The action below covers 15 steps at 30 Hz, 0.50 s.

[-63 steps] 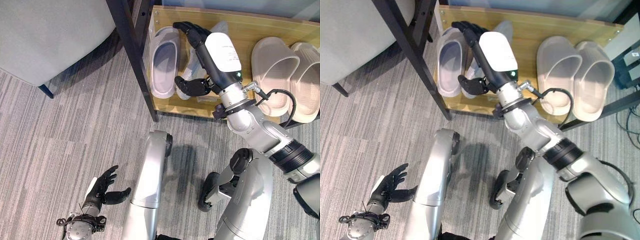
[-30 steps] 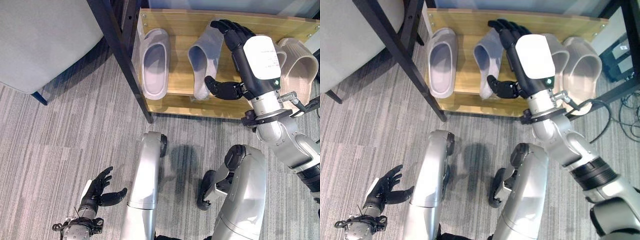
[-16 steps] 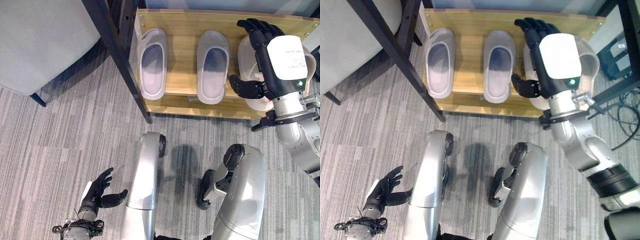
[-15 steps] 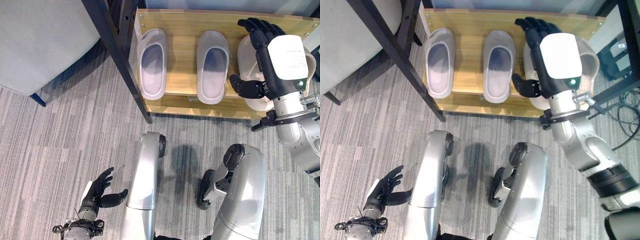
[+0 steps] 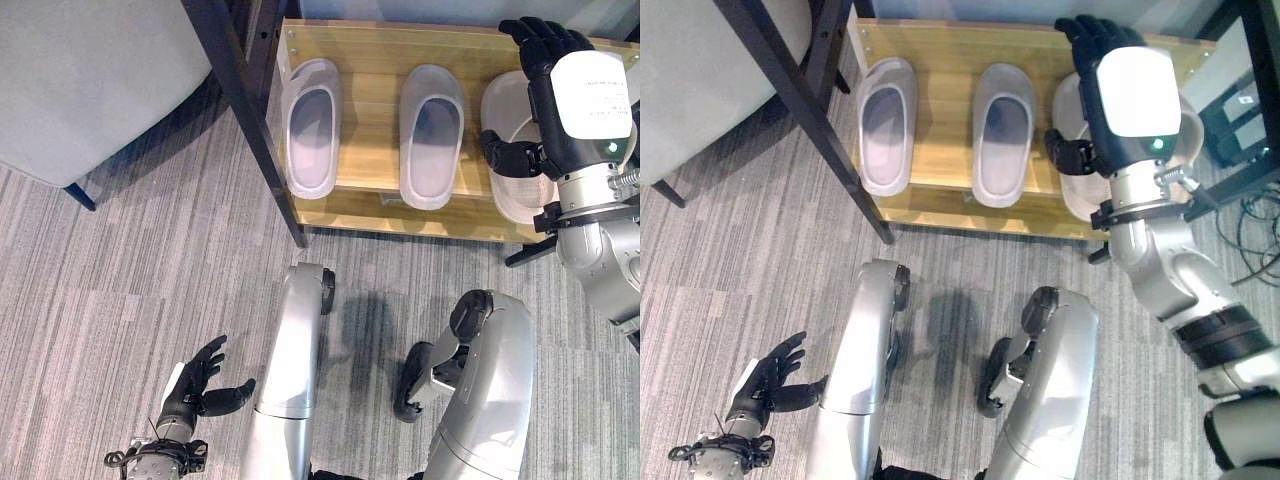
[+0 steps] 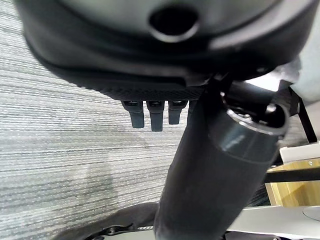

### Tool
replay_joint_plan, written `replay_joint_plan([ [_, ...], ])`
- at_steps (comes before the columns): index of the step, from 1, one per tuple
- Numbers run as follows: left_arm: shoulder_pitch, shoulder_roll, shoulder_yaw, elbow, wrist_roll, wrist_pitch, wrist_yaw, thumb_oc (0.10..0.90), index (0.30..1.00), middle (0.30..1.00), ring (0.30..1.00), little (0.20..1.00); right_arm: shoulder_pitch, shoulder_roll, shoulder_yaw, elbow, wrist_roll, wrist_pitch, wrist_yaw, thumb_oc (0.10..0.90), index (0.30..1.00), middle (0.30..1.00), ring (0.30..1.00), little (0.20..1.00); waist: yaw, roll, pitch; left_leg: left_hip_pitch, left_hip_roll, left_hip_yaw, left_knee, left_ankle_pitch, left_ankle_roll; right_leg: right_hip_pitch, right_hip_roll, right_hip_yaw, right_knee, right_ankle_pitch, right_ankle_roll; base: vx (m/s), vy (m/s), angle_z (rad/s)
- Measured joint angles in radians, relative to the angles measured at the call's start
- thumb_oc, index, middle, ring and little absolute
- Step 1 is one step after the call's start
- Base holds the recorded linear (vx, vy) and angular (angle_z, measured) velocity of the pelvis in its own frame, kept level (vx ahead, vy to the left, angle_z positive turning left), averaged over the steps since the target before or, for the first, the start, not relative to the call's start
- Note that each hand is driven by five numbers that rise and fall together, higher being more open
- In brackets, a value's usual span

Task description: Arrange the slippers neatly on the shoe rack.

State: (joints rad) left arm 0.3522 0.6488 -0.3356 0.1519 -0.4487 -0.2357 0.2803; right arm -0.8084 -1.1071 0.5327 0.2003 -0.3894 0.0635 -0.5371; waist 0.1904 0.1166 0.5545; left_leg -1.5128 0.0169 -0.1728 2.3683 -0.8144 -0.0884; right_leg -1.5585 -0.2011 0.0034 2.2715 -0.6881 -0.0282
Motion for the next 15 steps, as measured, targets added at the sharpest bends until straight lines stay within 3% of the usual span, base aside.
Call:
replay_joint_plan([
  [10, -0.002, 0.019, -0.005, 0.006, 0.000, -0.001, 0.000, 0.800, 0.900, 0.900, 0.900, 0.900, -0.218, 0.013, 0.207, 0.110, -0.042, 0.019, 0.009, 0.800, 0.900, 0.900, 0.900, 0.900, 0.019, 0.001, 0.000, -0.004, -0.002, -0.001, 0.000, 0.000, 0.000, -0.002, 0.000, 0.000, -0.001, 0.000, 0.000, 0.00, 0.000, 0.00],
  [15, -0.002, 0.021, -0.006, 0.006, 0.000, -0.001, -0.002, 0.800, 0.900, 0.900, 0.900, 0.900, -0.233, 0.016, 0.211, 0.111, -0.062, 0.017, 0.010, 0.800, 0.900, 0.900, 0.900, 0.900, 0.017, 0.001, 0.000, -0.006, -0.002, 0.002, -0.001, 0.000, 0.000, -0.005, -0.001, 0.002, -0.001, 0.000, 0.001, 0.00, 0.000, 0.00],
])
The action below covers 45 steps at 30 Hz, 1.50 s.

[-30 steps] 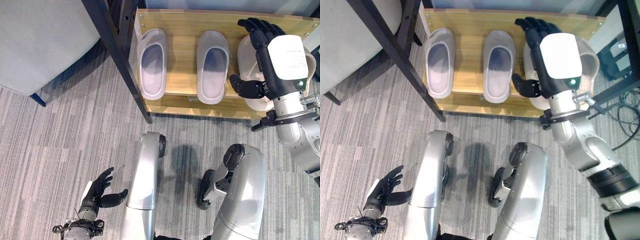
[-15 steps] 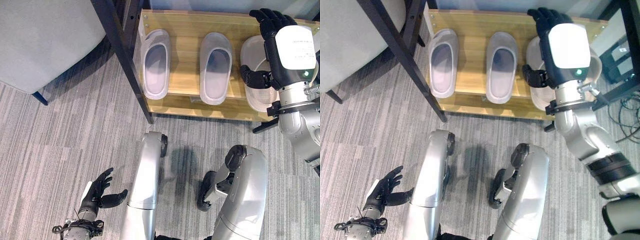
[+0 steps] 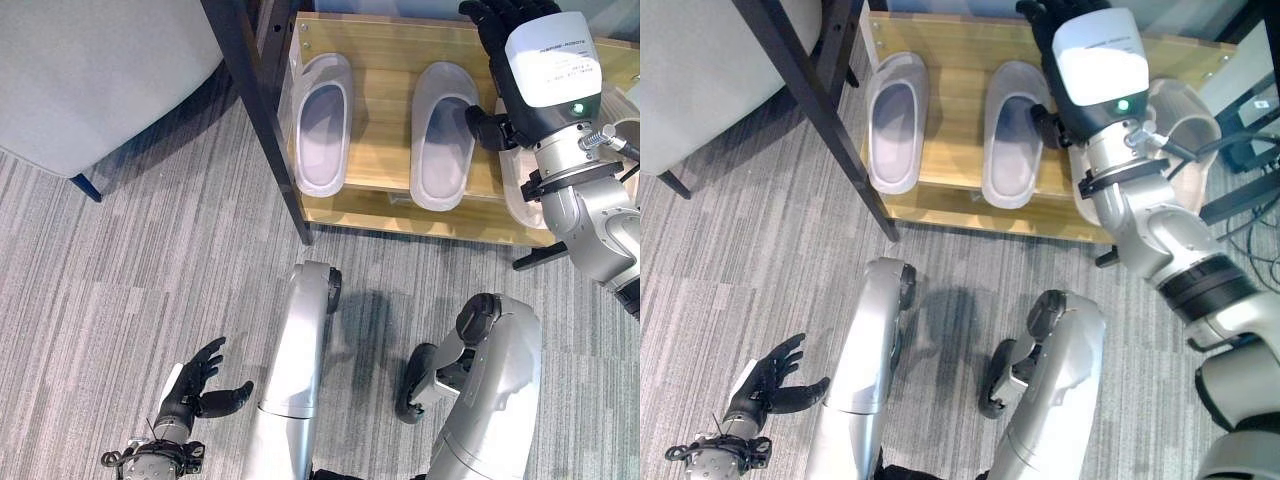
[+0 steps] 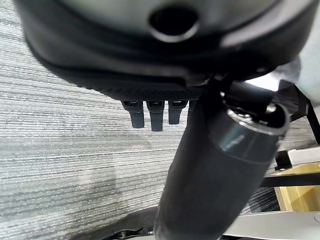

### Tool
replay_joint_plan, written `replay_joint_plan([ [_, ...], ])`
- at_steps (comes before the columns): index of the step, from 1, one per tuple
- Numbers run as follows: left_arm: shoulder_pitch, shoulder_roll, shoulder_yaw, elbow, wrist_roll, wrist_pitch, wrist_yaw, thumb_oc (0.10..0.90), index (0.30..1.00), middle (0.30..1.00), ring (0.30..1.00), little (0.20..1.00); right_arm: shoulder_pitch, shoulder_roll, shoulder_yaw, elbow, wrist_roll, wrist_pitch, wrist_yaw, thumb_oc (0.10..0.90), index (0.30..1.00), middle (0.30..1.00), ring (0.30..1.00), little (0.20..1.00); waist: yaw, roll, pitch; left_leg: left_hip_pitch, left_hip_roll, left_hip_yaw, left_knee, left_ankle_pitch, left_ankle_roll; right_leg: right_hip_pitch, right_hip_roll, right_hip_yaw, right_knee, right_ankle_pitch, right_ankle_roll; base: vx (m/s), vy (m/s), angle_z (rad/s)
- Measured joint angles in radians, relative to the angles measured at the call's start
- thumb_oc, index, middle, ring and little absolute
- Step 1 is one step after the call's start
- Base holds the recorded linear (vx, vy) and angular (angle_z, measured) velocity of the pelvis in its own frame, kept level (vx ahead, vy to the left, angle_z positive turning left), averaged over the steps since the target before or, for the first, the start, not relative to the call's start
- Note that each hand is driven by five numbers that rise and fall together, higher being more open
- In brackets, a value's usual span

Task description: Arrange the slippers neatly on the shoe rack.

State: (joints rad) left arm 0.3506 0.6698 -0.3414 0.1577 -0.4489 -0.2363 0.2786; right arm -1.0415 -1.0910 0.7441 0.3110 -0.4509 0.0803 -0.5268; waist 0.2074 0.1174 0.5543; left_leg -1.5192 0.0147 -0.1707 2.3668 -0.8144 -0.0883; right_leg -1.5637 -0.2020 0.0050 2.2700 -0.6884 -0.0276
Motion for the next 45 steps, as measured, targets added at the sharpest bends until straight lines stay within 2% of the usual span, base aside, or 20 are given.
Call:
replay_joint_plan([
  [19, 0.000, 0.007, -0.008, 0.000, 0.000, 0.000, -0.001, 0.800, 0.900, 0.900, 0.900, 0.900, 0.000, 0.000, 0.000, 0.070, -0.010, 0.018, 0.000, 0.800, 0.900, 0.900, 0.900, 0.900, -0.002, 0.000, 0.000, -0.001, -0.001, 0.002, 0.001, 0.000, 0.000, -0.001, 0.000, 0.000, 0.001, 0.000, 0.000, 0.00, 0.000, 0.00],
  [25, 0.000, 0.017, -0.008, 0.001, 0.000, 0.000, -0.002, 0.800, 0.900, 0.900, 0.900, 0.900, -0.001, -0.001, 0.038, 0.147, -0.020, 0.032, 0.004, 0.800, 0.900, 0.900, 0.900, 0.900, -0.003, 0.000, 0.000, -0.001, -0.001, 0.002, 0.001, 0.000, 0.000, -0.002, 0.000, 0.000, 0.001, 0.000, 0.000, 0.00, 0.000, 0.00],
  [37, 0.000, 0.018, -0.011, 0.002, 0.000, 0.000, -0.004, 0.800, 0.900, 0.900, 0.900, 0.900, -0.002, 0.003, 0.056, 0.154, -0.020, 0.032, 0.023, 0.800, 0.900, 0.900, 0.900, 0.900, -0.002, 0.001, 0.000, -0.002, -0.002, 0.000, 0.000, 0.000, 0.000, -0.003, 0.000, 0.000, 0.000, 0.000, 0.000, 0.00, 0.000, 0.00],
  [45, 0.000, 0.019, -0.012, 0.007, 0.000, 0.000, -0.004, 0.800, 0.900, 0.900, 0.900, 0.900, -0.002, 0.060, 0.063, 0.176, -0.020, 0.026, 0.040, 0.800, 0.900, 0.900, 0.900, 0.900, 0.001, 0.002, -0.001, -0.002, -0.002, 0.000, -0.001, 0.000, 0.000, -0.004, 0.000, 0.001, 0.001, 0.000, 0.000, 0.00, 0.000, 0.00],
])
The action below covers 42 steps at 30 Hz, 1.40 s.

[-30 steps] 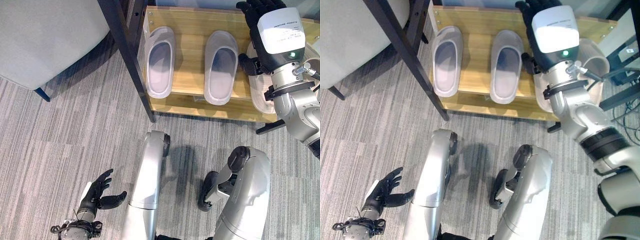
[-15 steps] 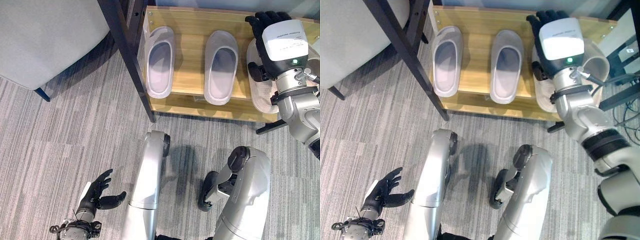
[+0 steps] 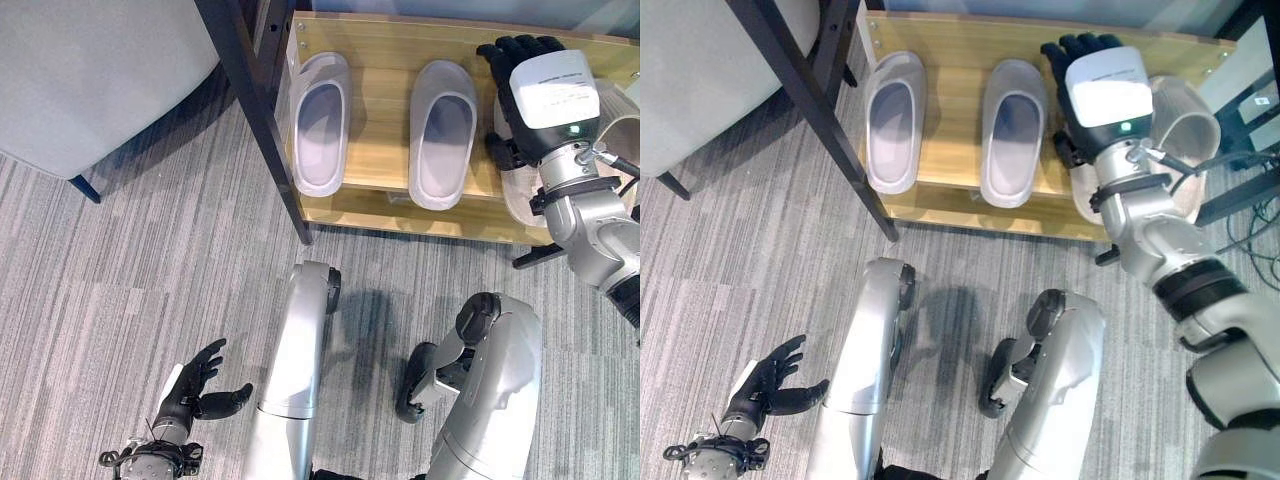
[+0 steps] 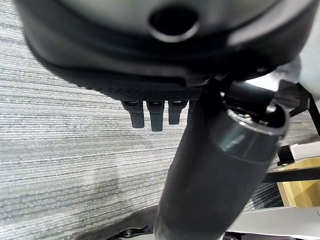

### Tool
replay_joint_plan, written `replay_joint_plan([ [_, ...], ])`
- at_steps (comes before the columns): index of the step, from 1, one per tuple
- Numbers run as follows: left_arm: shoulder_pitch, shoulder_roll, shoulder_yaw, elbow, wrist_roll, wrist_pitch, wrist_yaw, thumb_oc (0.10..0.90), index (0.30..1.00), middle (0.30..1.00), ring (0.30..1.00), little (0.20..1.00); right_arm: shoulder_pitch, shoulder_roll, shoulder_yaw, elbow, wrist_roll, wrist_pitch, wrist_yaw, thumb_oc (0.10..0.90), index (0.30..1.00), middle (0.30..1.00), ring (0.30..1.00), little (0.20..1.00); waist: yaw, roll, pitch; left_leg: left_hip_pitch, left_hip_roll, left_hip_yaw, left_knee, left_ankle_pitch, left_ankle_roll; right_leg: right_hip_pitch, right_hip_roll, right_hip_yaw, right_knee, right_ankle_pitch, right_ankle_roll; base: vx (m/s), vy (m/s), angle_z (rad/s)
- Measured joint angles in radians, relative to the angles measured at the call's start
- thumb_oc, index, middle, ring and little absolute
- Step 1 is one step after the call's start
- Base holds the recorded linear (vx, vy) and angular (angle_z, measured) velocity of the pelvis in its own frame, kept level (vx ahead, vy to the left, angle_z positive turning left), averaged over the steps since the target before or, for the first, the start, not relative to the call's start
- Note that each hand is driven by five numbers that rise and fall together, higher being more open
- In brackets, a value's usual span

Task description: Arrange the slippers neatly on the shoe rack.

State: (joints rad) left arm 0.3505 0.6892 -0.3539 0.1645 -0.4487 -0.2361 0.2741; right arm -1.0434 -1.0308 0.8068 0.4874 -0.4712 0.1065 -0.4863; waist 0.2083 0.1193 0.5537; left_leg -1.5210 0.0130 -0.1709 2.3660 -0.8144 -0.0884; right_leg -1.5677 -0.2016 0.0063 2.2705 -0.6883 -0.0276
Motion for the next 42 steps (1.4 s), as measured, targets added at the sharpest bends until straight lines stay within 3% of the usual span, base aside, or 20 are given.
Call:
replay_joint_plan([
  [24, -0.006, 0.004, -0.040, 0.046, -0.002, 0.000, 0.000, 0.800, 0.900, 0.900, 0.900, 0.900, -0.023, 0.124, 0.010, 0.100, -0.016, 0.005, -0.011, 0.800, 0.900, 0.900, 0.900, 0.900, 0.015, 0.006, 0.000, 0.011, 0.001, 0.001, -0.004, 0.000, 0.000, 0.002, 0.004, 0.002, 0.001, 0.000, -0.001, 0.00, 0.000, 0.00],
  [42, -0.014, 0.004, -0.077, 0.075, -0.002, -0.001, 0.000, 0.800, 0.900, 0.900, 0.900, 0.900, -0.024, 0.255, -0.042, 0.132, 0.015, 0.007, -0.043, 0.800, 0.900, 0.900, 0.900, 0.900, 0.022, 0.008, -0.001, 0.026, 0.003, 0.000, -0.006, -0.004, -0.010, 0.006, 0.007, 0.003, 0.002, 0.003, -0.005, 0.00, 0.000, 0.00],
])
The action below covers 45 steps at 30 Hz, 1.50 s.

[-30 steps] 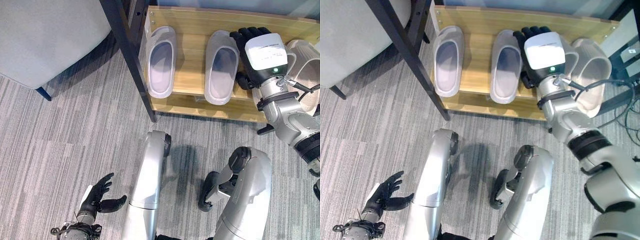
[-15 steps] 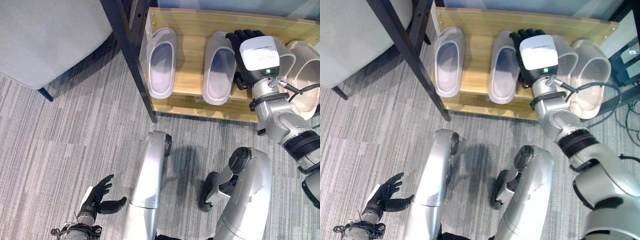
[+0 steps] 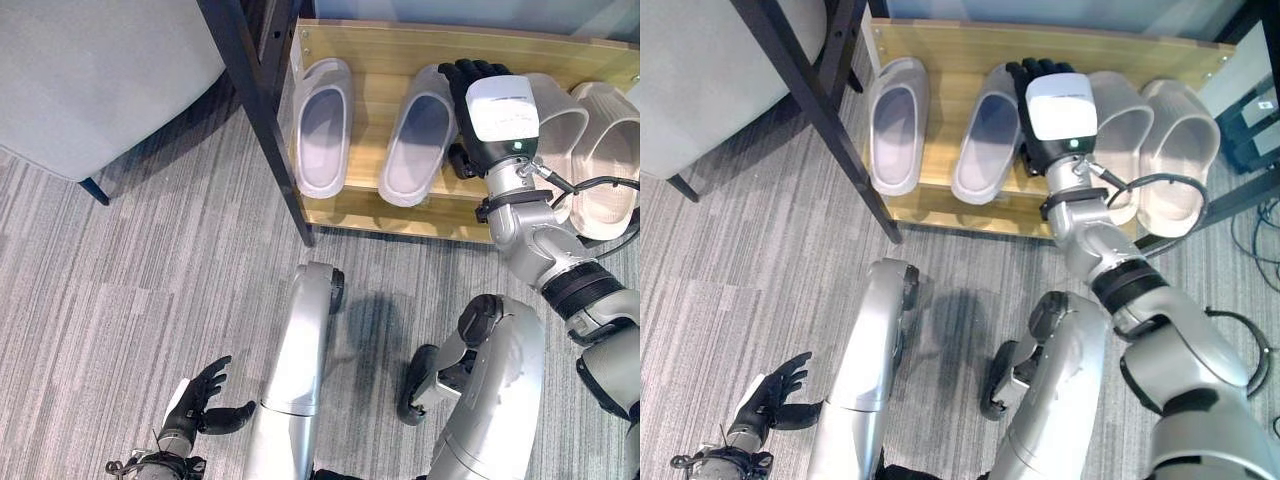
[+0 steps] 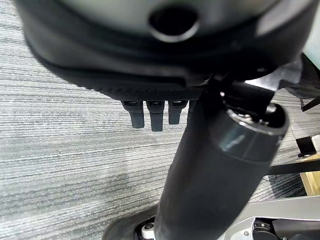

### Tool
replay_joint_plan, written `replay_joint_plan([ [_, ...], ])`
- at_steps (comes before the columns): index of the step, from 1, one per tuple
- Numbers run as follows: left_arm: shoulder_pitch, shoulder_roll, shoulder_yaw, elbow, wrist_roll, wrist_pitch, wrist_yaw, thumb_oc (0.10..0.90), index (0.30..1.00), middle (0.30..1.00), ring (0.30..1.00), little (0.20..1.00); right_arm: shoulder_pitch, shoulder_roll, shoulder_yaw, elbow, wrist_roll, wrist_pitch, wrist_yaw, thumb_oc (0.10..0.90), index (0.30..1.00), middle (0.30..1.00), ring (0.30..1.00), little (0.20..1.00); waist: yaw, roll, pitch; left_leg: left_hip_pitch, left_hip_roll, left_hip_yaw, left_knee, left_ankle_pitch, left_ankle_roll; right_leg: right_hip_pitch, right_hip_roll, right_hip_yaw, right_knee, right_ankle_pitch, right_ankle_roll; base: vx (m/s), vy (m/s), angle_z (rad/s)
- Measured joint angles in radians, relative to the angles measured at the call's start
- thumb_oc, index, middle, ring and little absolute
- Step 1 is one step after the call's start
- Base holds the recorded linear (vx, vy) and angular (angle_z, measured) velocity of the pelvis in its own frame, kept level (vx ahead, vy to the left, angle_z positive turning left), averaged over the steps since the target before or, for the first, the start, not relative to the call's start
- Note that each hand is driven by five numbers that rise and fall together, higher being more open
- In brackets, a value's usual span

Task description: Arrange the slippers neatly on the shoe rack.

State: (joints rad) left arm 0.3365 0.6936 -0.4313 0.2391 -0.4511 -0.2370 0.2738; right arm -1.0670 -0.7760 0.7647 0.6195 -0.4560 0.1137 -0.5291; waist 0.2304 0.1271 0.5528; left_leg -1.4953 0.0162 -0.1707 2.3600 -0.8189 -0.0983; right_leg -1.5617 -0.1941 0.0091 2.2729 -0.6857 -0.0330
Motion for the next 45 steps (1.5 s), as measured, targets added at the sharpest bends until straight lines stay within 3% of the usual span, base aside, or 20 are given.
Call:
replay_joint_plan([
  [11, -0.024, 0.000, -0.005, 0.014, 0.000, 0.000, 0.000, 0.800, 0.900, 0.900, 0.900, 0.900, -0.004, 0.074, -0.018, -0.004, 0.005, 0.000, 0.000, 0.800, 0.900, 0.900, 0.900, 0.900, 0.006, 0.000, 0.000, 0.002, 0.000, 0.001, -0.001, 0.000, 0.000, 0.001, 0.002, 0.001, 0.000, 0.000, 0.000, 0.00, 0.000, 0.00],
  [19, -0.032, 0.000, -0.012, 0.028, 0.000, -0.001, 0.000, 0.800, 0.900, 0.900, 0.900, 0.900, -0.004, 0.084, -0.017, -0.004, 0.006, 0.004, 0.002, 0.800, 0.900, 0.900, 0.900, 0.900, 0.007, 0.000, 0.000, 0.009, 0.001, -0.001, 0.001, -0.001, -0.001, 0.003, 0.008, -0.001, 0.001, 0.001, -0.002, 0.00, 0.002, -0.01],
  [24, -0.032, 0.000, -0.021, 0.030, 0.000, -0.001, 0.001, 0.800, 0.900, 0.900, 0.900, 0.900, -0.004, 0.072, -0.008, -0.004, 0.006, 0.004, 0.005, 0.800, 0.900, 0.900, 0.900, 0.900, 0.008, 0.000, 0.000, 0.013, 0.000, -0.003, 0.003, -0.001, 0.000, 0.010, 0.008, -0.002, 0.001, 0.001, -0.002, 0.00, 0.000, 0.00],
  [32, -0.031, 0.000, -0.021, 0.026, 0.000, -0.001, 0.001, 0.800, 0.900, 0.900, 0.900, 0.900, -0.006, -0.015, 0.043, -0.055, -0.022, -0.003, 0.024, 0.800, 0.900, 0.900, 0.900, 0.900, 0.018, 0.000, 0.000, 0.013, 0.000, -0.002, 0.005, -0.001, 0.000, 0.011, 0.008, -0.001, 0.000, 0.001, -0.002, 0.00, 0.000, 0.00],
  [45, -0.030, -0.002, -0.016, 0.015, -0.001, -0.001, 0.002, 0.800, 0.900, 0.900, 0.900, 0.900, 0.017, -0.031, -0.020, -0.127, 0.030, -0.024, 0.023, 0.800, 0.900, 0.900, 0.900, 0.900, -0.001, 0.000, 0.000, 0.011, 0.000, 0.007, 0.005, -0.010, 0.012, 0.006, 0.008, 0.007, 0.001, -0.001, 0.003, 0.00, 0.000, 0.00],
])
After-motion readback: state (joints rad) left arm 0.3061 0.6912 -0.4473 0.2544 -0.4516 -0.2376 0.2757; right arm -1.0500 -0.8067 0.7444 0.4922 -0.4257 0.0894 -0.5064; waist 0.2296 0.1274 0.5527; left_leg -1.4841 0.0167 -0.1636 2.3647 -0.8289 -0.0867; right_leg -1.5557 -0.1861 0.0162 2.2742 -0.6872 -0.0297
